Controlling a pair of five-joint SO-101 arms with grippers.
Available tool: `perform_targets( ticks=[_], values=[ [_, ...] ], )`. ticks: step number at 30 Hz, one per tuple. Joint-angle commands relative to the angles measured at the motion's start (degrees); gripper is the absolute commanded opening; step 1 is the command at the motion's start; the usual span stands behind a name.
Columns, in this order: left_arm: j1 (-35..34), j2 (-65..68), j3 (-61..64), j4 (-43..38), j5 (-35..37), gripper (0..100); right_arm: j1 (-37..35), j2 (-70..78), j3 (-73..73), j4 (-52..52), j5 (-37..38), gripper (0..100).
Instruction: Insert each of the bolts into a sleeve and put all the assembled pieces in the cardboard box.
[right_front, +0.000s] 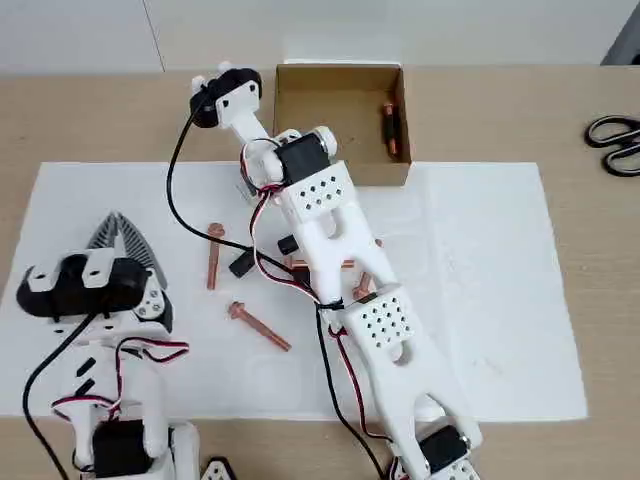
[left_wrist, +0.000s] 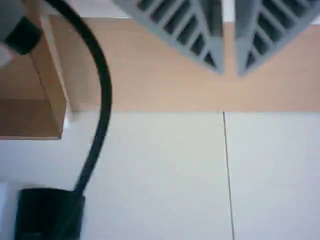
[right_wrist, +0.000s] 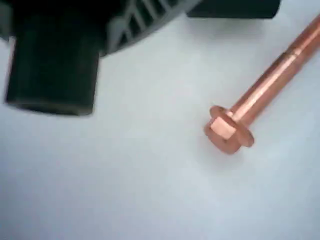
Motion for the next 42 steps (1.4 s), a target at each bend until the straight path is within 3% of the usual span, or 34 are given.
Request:
perform_targets(
  ticks=[1, 12, 17, 24, 31, 42],
  values=[
    [0.7, -0.6, -0.3, 0.2, -0.1, 1, 0.8, -7.1, 1.5, 0.7, -0.5, 0.4],
    [0.7, -0.5, -0.3, 0.0, -0.1, 1, 1.1, -44.2, 44.9, 0.1, -0.4, 0.4],
    [0.8, -0.4, -0.2, 0.1, -0.1, 1, 5.1, -55.3, 62.1, -2.0, -0.7, 0.9],
    [0.9, -0.3, 1.6, 3.4, -0.1, 1, 12.9, -59.9, 77.1, -16.0, -2.8, 0.9],
    [0.9, -0.3, 1.6, 9.8, -0.1, 1, 13.6, -60.2, 88.9, -27.5, -7.7, 0.9],
    [0.9, -0.4, 1.5, 9.8, -0.1, 1, 11.6, -63.1, 97.1, -28.0, -9.6, 0.8]
  ],
)
